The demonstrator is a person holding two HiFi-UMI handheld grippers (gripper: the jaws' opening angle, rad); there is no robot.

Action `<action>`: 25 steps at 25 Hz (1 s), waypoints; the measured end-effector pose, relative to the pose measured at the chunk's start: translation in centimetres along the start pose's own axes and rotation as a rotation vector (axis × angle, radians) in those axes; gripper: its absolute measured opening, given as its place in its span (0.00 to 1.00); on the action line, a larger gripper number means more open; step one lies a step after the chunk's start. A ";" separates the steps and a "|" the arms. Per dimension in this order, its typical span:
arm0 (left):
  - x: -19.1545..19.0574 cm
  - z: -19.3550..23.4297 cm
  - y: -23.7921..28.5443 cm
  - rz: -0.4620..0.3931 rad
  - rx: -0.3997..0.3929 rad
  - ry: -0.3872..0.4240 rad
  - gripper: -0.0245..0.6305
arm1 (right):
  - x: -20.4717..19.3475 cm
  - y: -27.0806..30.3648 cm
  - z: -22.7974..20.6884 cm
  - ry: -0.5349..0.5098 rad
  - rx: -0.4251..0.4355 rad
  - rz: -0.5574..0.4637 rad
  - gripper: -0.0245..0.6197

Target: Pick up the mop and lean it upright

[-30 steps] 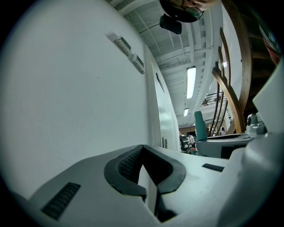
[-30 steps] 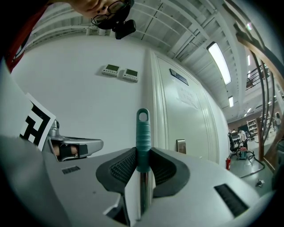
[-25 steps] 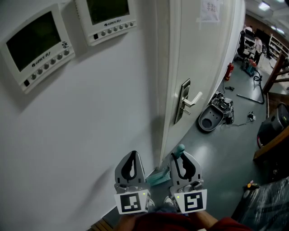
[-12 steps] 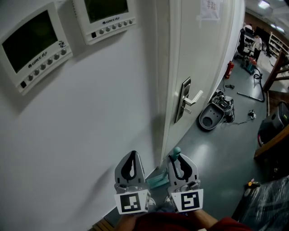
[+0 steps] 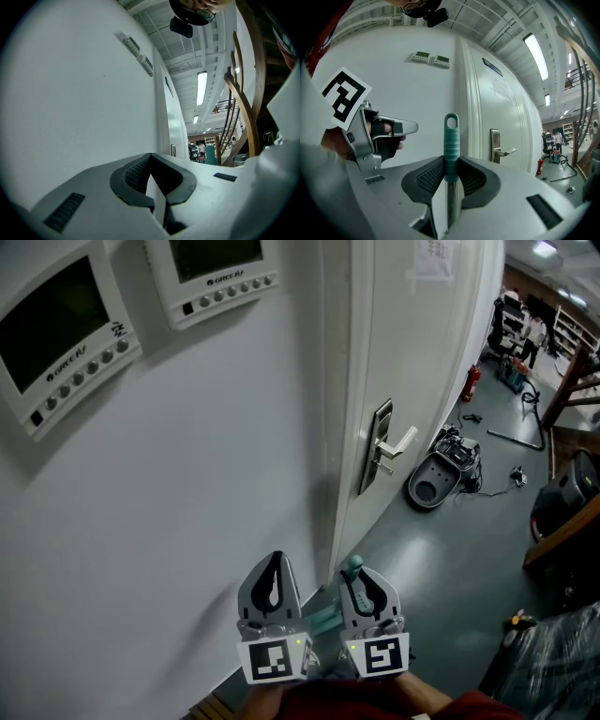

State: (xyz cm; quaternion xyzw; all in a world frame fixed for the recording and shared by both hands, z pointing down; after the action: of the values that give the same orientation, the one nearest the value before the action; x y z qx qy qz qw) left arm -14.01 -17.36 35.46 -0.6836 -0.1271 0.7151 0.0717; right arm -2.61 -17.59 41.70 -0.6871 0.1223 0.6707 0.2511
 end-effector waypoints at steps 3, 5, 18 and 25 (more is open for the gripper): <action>0.2 0.1 0.1 -0.006 0.001 -0.005 0.06 | -1.6 0.0 0.0 -0.005 0.002 0.038 0.20; 0.2 0.2 0.2 -0.006 0.004 -0.005 0.06 | -2.6 0.0 0.1 -0.015 0.009 0.058 0.20; -0.4 0.4 0.5 0.006 0.010 0.005 0.06 | -9.6 -0.3 0.3 -0.007 0.011 0.223 0.20; -0.7 0.3 0.5 0.012 0.016 0.008 0.06 | -11.8 -0.3 0.3 0.035 0.006 0.312 0.20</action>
State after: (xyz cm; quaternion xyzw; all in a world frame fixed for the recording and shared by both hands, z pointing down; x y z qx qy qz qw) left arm -14.25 -18.09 35.96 -0.6865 -0.1171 0.7139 0.0732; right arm -3.54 -19.17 53.33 -0.6707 0.2340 0.6891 0.1435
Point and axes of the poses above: the fingertips, and each gripper's own axes: y forward along the fingers, z to its left, x out of its top, the point moved 1 cm from there along -y, backward along the fingers, and after that the axes turned 10 degrees about -z, right-handed, at the moved point
